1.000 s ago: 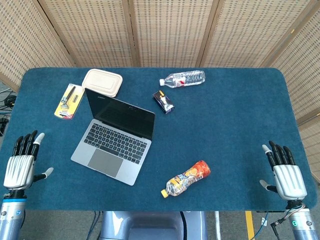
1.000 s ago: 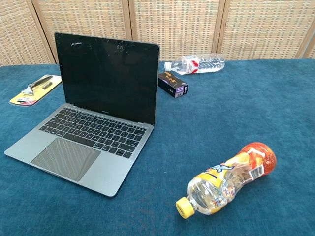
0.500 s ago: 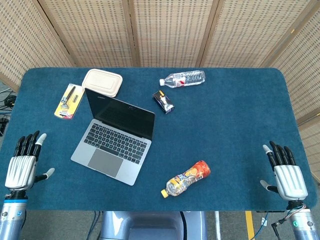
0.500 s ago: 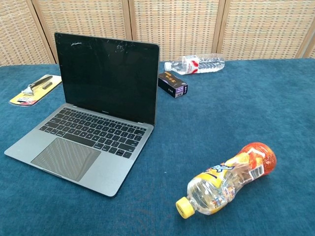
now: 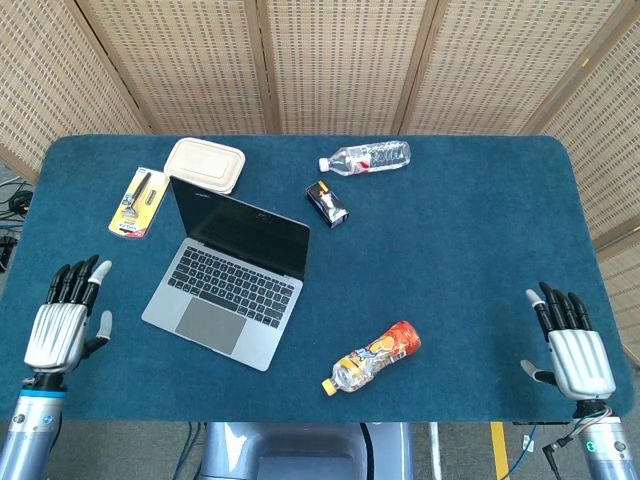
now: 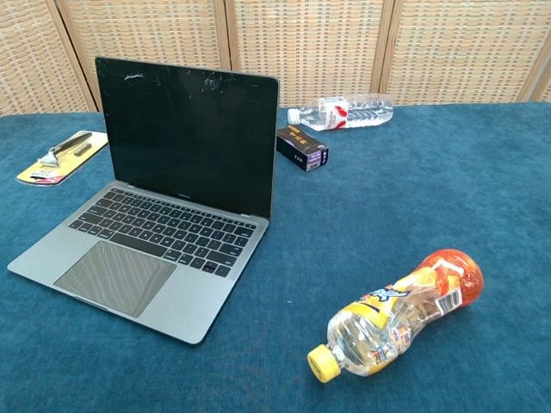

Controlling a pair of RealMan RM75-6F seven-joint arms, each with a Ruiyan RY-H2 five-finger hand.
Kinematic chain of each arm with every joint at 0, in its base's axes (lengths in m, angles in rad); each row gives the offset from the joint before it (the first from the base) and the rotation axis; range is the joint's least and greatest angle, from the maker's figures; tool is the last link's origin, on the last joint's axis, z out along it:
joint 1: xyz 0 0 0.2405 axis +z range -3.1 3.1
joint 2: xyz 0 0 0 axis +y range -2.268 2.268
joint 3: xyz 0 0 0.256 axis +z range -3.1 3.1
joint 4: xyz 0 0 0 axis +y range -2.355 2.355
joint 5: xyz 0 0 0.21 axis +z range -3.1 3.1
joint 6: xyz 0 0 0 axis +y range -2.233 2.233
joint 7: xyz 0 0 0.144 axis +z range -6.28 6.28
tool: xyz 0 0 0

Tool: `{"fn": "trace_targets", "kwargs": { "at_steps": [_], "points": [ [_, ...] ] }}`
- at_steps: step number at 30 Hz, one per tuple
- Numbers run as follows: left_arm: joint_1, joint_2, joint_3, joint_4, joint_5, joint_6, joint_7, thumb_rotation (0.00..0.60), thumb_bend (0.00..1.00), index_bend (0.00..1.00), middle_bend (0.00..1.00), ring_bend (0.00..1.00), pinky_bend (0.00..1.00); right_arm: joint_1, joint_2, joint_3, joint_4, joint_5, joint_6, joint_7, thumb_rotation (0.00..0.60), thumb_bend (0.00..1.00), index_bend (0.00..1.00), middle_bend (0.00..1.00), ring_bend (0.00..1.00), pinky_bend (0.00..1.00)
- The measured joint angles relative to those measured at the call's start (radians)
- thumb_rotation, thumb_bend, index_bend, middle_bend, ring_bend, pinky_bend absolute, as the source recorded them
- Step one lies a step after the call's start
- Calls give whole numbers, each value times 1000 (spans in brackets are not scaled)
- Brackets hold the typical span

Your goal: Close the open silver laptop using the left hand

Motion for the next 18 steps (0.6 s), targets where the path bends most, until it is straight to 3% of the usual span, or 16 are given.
{"fn": "trace_targets", "kwargs": {
  "at_steps": [6,9,15,18],
  "points": [
    [-74,43,-51,-76,1,-67,46,600,765,0,0,0,0,4,-4,0,5,7,-14,2,600,52,0,0,0,0],
    [-128,81,-83,-125,-39,-156,48,600,837,0,0,0,0,7,-4,1,9,10,-19,11,600,52,0,0,0,0],
    [-276,168,-163,-197,-223,-371,73,600,983,0,0,0,0,9,-1,3,15,21,-30,28,600,53,0,0,0,0],
    [-348,195,-196,-205,-315,-448,89,600,1000,0,0,0,0,10,0,5,19,27,-33,37,600,53,0,0,0,0]
  ]
}}
